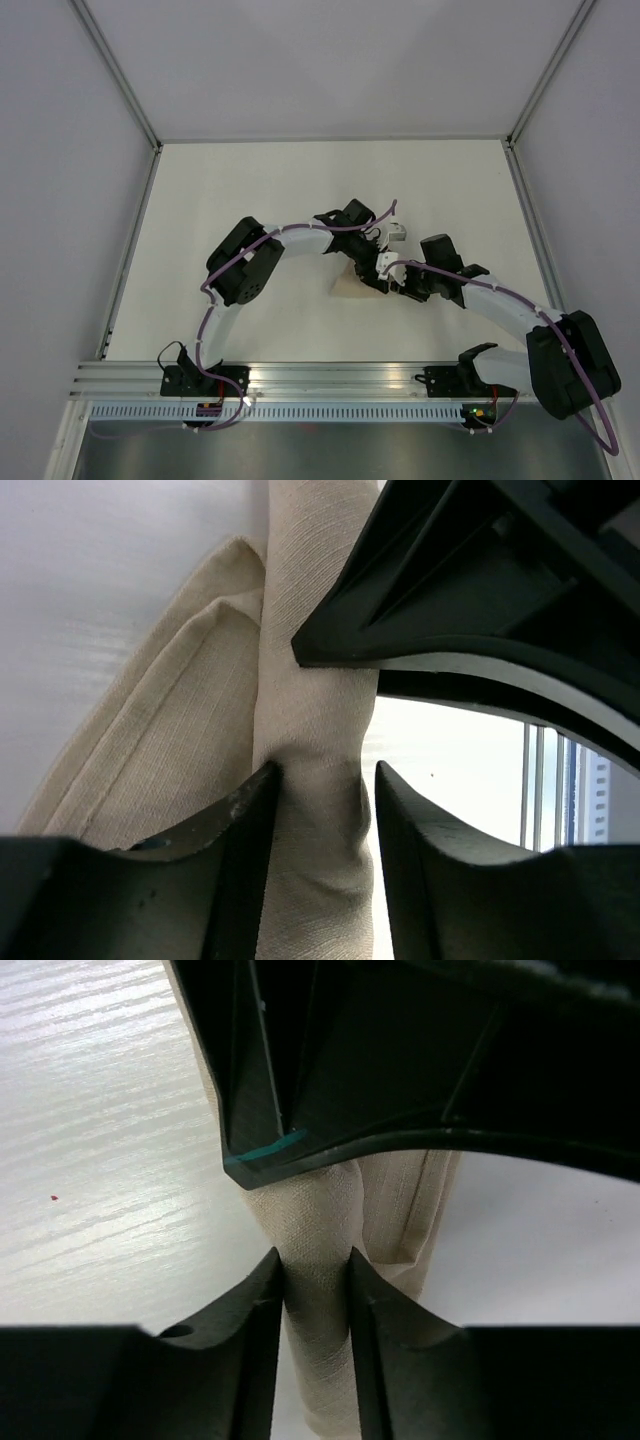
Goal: Fold the napkin, place the utensils inside, and roll it up
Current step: Roll the napkin with the utensil
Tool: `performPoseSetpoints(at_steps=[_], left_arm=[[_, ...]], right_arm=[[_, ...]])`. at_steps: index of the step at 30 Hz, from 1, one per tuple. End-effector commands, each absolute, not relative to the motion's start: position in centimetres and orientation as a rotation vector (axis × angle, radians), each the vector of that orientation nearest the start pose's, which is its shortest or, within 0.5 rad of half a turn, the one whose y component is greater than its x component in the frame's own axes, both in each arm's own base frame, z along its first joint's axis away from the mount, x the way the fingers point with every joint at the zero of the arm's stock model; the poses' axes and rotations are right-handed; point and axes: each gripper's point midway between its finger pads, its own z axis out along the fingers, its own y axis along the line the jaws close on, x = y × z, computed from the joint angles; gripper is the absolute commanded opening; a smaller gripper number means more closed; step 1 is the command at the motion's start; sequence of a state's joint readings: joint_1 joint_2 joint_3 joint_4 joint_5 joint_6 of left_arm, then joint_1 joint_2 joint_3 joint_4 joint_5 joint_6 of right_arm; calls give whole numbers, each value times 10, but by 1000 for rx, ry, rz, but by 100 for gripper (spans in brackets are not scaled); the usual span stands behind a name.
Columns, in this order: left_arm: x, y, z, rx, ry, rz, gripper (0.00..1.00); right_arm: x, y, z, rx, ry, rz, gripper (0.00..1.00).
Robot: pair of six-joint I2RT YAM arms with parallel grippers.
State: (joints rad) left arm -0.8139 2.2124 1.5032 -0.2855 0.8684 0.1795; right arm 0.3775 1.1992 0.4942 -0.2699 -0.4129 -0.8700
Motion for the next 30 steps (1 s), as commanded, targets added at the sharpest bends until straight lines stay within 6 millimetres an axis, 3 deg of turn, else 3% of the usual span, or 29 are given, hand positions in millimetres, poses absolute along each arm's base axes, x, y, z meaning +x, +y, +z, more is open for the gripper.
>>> performPoseSetpoints(at_steps=[1, 9, 10, 13, 19, 22, 23, 25, 26, 30], left_arm=[[218, -390, -22, 1436, 2387, -1224, 51], [253, -393, 25, 1268, 2231, -1170, 56], [262, -396, 38, 1249, 2182, -1134, 56], [271, -390, 48, 1198, 2151, -1077, 57], [294, -378, 86, 1069, 2011, -930, 62], [299, -371, 106, 1002, 1935, -887, 63], [297, -364, 102, 986, 1932, -863, 63], [301, -361, 126, 943, 1837, -845, 64], [296, -354, 121, 933, 1839, -830, 64], [284, -350, 141, 969, 1692, -766, 65]], right_arm=[[242, 139, 38, -1591, 1882, 304, 33], [235, 143, 35, -1664, 1965, 417, 29], [233, 143, 34, -1676, 1992, 443, 29], [230, 145, 31, -1701, 2043, 505, 29], [227, 145, 24, -1736, 2140, 636, 28], [227, 146, 20, -1741, 2188, 713, 28], [228, 146, 20, -1737, 2199, 734, 28], [231, 145, 17, -1738, 2242, 790, 28], [232, 144, 16, -1727, 2260, 812, 27], [242, 144, 7, -1719, 2328, 923, 28]])
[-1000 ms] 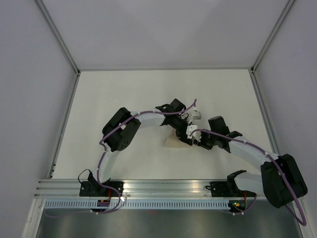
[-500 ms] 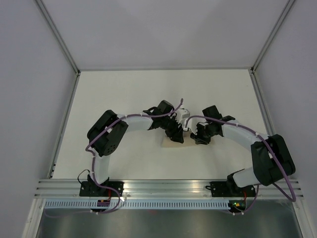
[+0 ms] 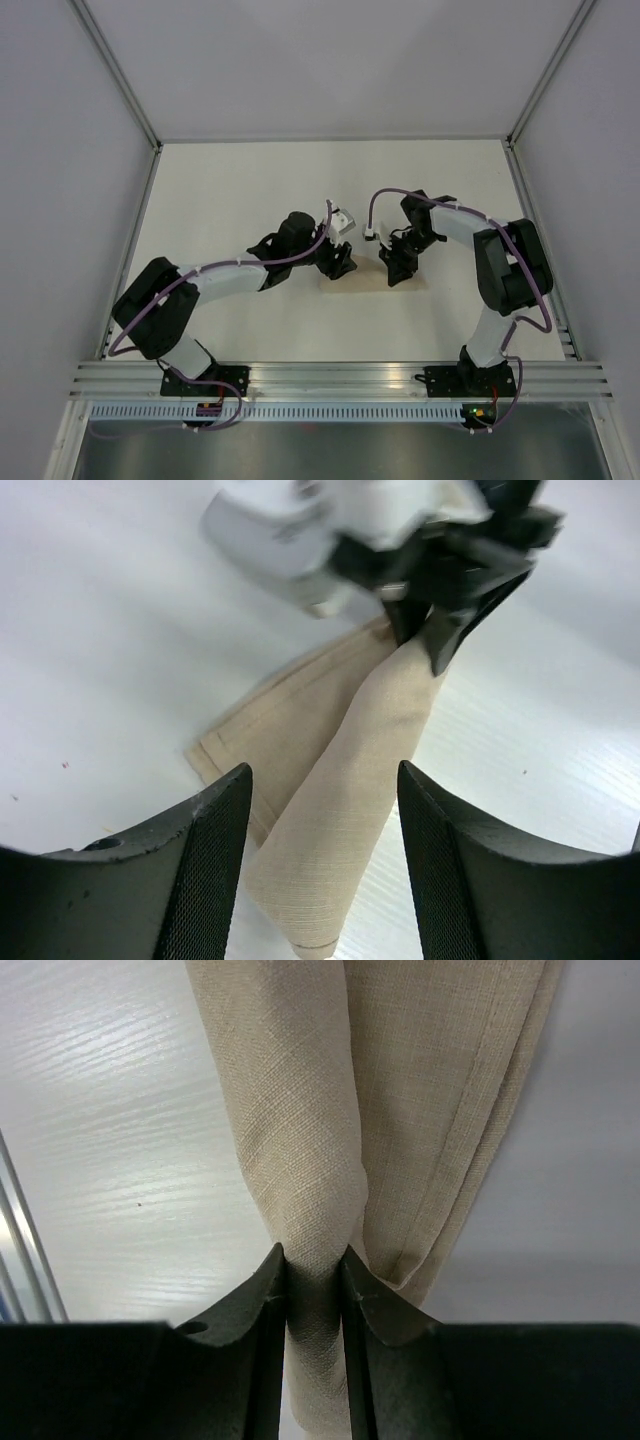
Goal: Fold the napkin, place the utensils inside, and roll it up
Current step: Roll the napkin with the utensil
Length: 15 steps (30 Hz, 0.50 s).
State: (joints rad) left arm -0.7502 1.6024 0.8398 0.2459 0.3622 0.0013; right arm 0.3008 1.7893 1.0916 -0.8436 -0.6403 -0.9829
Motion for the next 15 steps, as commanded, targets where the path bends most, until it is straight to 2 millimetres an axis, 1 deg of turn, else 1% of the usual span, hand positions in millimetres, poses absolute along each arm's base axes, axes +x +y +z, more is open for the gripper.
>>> performPoseSetpoints(at_steps=[1, 2, 3, 4, 5, 6, 7, 8, 9, 10, 11, 12, 13, 15], left_arm=[[281, -352, 142, 986, 1672, -750, 65], [281, -350, 139, 993, 1670, -708, 65], [273, -357, 139, 1044, 1634, -679, 65], [275, -356, 137, 1046, 1633, -621, 66], [272, -358, 134, 1069, 1619, -584, 66], [261, -367, 133, 1134, 1568, -544, 66], [260, -369, 132, 1153, 1547, -507, 66], [259, -371, 126, 1172, 1542, -459, 66], [253, -377, 125, 1212, 1506, -412, 66], [253, -378, 122, 1221, 1498, -371, 66], [253, -380, 115, 1256, 1479, -332, 66], [247, -386, 110, 1286, 1463, -319, 67], [248, -386, 108, 1292, 1457, -284, 67], [244, -394, 98, 1344, 1415, -243, 68]], right_arm=[[237, 143, 7, -1722, 2355, 965, 27], [239, 143, 7, -1713, 2358, 998, 28], [241, 144, 6, -1710, 2379, 1031, 28], [242, 144, 5, -1705, 2387, 1052, 28], [245, 144, 5, -1701, 2397, 1065, 28], [248, 145, 2, -1693, 2418, 1095, 28], [249, 145, 1, -1686, 2428, 1113, 28], [252, 145, -1, -1677, 2437, 1127, 28], [251, 145, -6, -1670, 2454, 1160, 28], [255, 146, -4, -1664, 2458, 1174, 27], [255, 147, -5, -1659, 2461, 1191, 27], [257, 148, -6, -1652, 2467, 1208, 27], [258, 148, -7, -1650, 2469, 1214, 27], [260, 148, -9, -1641, 2478, 1220, 27]])
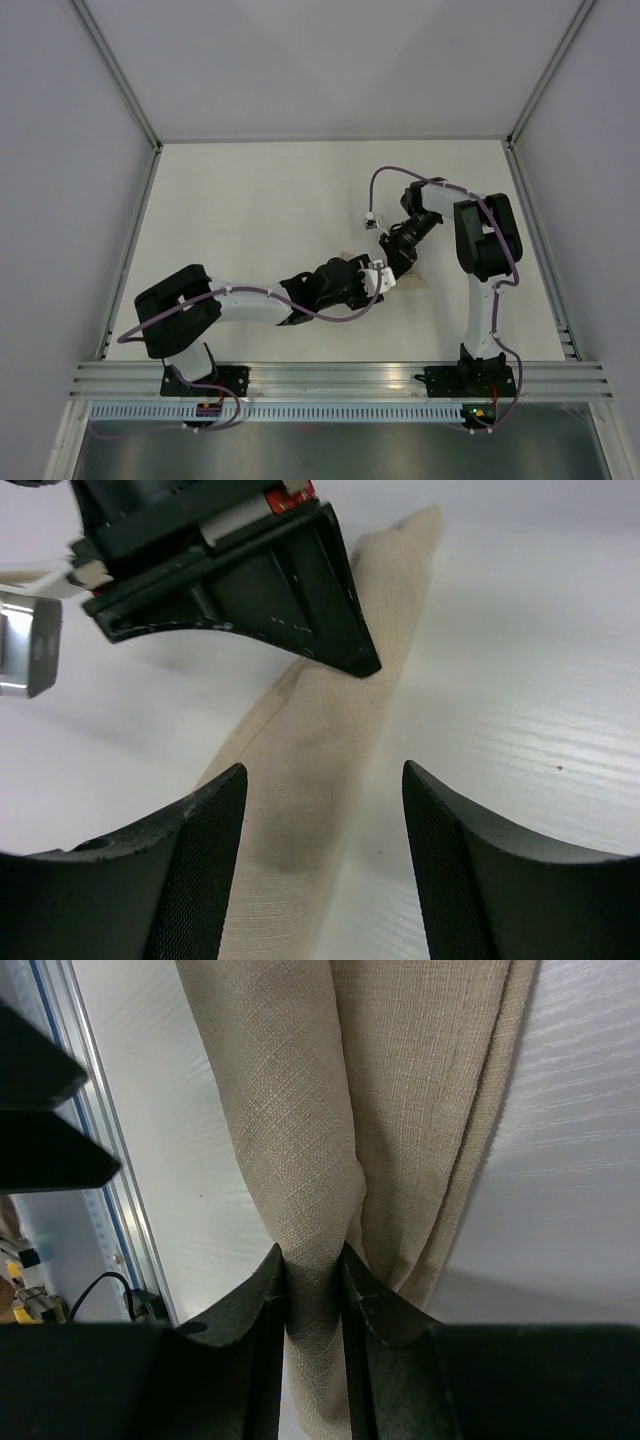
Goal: Fold the napkin, place the utensils inside, and roll it up
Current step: Roll the napkin with the utensil
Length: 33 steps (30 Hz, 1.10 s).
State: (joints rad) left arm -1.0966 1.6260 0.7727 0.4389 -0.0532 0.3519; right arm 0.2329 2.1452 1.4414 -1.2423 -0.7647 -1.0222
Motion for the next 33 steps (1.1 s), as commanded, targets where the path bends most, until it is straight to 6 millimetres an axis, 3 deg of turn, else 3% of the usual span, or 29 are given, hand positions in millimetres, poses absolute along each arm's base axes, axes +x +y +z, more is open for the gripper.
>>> performPoseSetpoints(at_steps=[1, 2, 9, 13, 16, 19, 20, 23, 25, 29, 33], left_arm=[[245, -397, 98, 1346, 1407, -221, 69], [244, -400, 86, 1387, 1400, -195, 72], [265, -403, 64, 1384, 1374, -25, 75], [262, -402, 44, 1445, 1389, -9, 74], [255, -400, 32, 1493, 1419, -37, 66], [247, -399, 21, 1551, 1466, -66, 46], [246, -399, 18, 1563, 1474, -73, 34], [236, -401, 12, 1607, 1503, -128, 21], [229, -403, 6, 1638, 1525, -174, 17], [219, -402, -4, 1700, 1574, -244, 8], [210, -402, -7, 1732, 1613, -330, 7]], right_arm=[[260, 149, -10, -1640, 2480, 1220, 27], [261, 149, -11, -1638, 2484, 1227, 28], [262, 149, -15, -1633, 2497, 1244, 27], [261, 148, -17, -1634, 2507, 1250, 27], [261, 147, -17, -1632, 2509, 1253, 27], [262, 148, -16, -1627, 2505, 1252, 28], [263, 148, -15, -1627, 2503, 1253, 28], [265, 150, -12, -1614, 2494, 1259, 32], [267, 152, -8, -1604, 2482, 1257, 38], [274, 155, 1, -1573, 2458, 1228, 61], [284, 156, 19, -1513, 2432, 1174, 71]])
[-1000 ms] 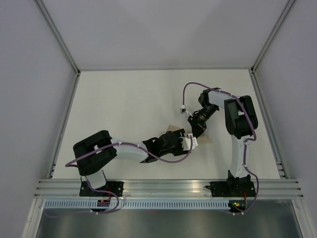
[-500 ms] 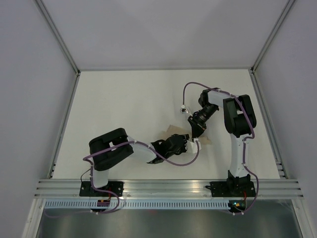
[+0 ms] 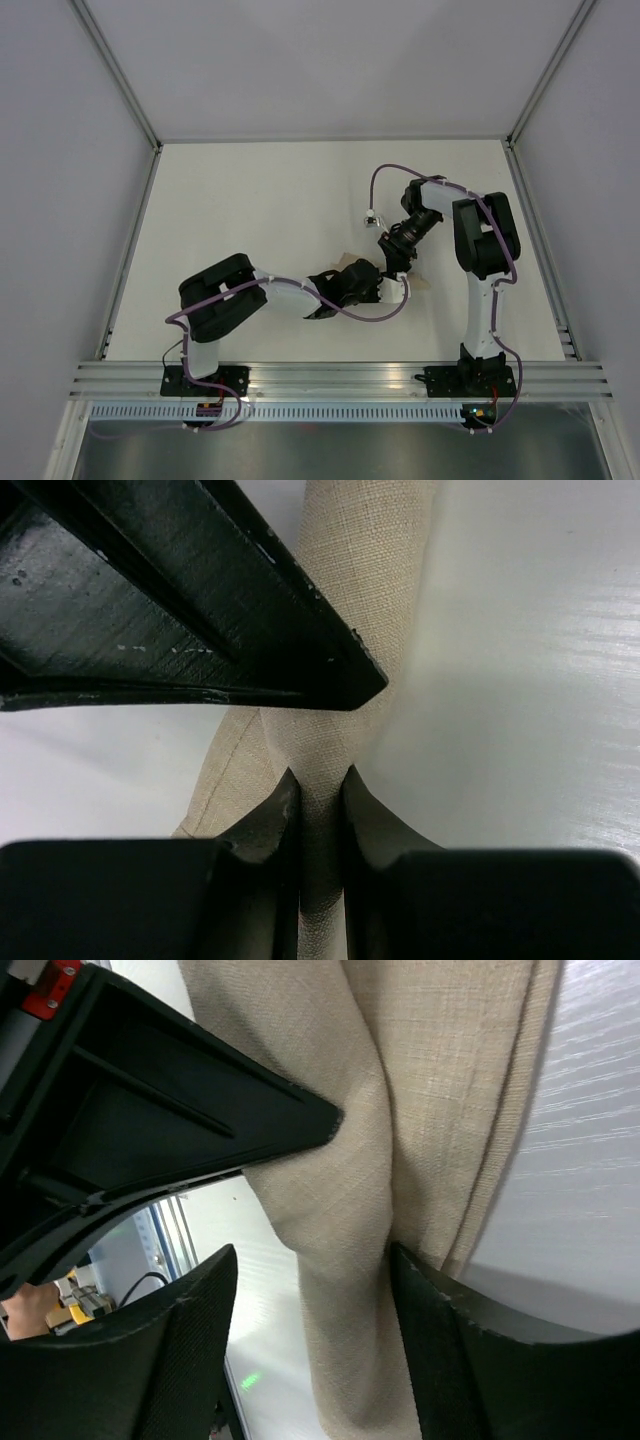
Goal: Fold the napkin, place the utensils inside, and roll it up
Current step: Roll the napkin with the utensil
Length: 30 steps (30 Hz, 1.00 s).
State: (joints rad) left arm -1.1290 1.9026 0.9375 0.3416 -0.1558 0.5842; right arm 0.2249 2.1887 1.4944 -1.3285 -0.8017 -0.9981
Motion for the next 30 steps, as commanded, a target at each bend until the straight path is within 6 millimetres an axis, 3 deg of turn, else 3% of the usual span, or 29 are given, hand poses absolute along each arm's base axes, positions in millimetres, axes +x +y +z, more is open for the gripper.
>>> performPoseSetpoints(at_steps=[1, 2, 9, 15, 16, 21, 22, 24, 25, 30], left_arm=[[209, -402, -7, 1734, 1620, -347, 7], [208, -401, -6, 1736, 1625, -357, 7], [202, -399, -6, 1754, 1711, -493, 6], [200, -391, -16, 1768, 1864, -614, 7], [204, -388, -18, 1749, 1906, -633, 7], [202, -385, -20, 1711, 2052, -833, 9], [208, -382, -21, 1687, 2082, -857, 9], [208, -383, -20, 1672, 2125, -926, 11], [212, -381, -19, 1653, 2148, -945, 11], [214, -380, -20, 1627, 2241, -1055, 13]], right_arm=[[287, 157, 23, -1504, 2423, 1159, 71], [291, 157, 26, -1489, 2412, 1143, 74], [318, 144, 64, -1303, 2331, 1104, 75], [335, 119, 95, -1136, 2230, 1060, 75], [340, 106, 104, -1094, 2208, 1020, 75], [333, 88, 111, -1061, 2127, 897, 75], [323, 86, 112, -1064, 2120, 863, 75], [324, 85, 115, -1087, 2058, 784, 76], [312, 86, 117, -1094, 2037, 756, 77], [295, 92, 124, -1203, 1890, 554, 79]])
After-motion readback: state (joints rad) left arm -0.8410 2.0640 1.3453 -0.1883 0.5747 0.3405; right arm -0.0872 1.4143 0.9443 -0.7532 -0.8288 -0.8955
